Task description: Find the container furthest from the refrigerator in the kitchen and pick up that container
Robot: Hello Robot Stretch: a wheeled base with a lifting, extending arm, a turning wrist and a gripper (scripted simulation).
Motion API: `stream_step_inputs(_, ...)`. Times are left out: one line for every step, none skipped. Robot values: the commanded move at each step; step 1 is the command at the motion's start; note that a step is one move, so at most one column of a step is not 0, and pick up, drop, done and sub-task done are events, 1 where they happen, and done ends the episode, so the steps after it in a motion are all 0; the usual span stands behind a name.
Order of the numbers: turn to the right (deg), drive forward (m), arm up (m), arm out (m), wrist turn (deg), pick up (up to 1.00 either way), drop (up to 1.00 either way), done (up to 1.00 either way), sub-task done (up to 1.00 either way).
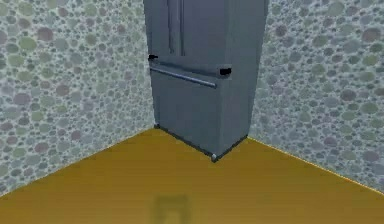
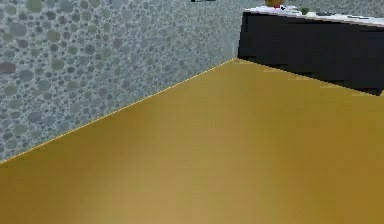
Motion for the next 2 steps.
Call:
stream_step_inputs(0.0,1.00,0.00,0.00,0.0,0.00,0.00,0.00,0.00)
stream_step_inputs(45.0,0.00,0.00,0.00,0.0,0.00,0.00,0.00,0.00)
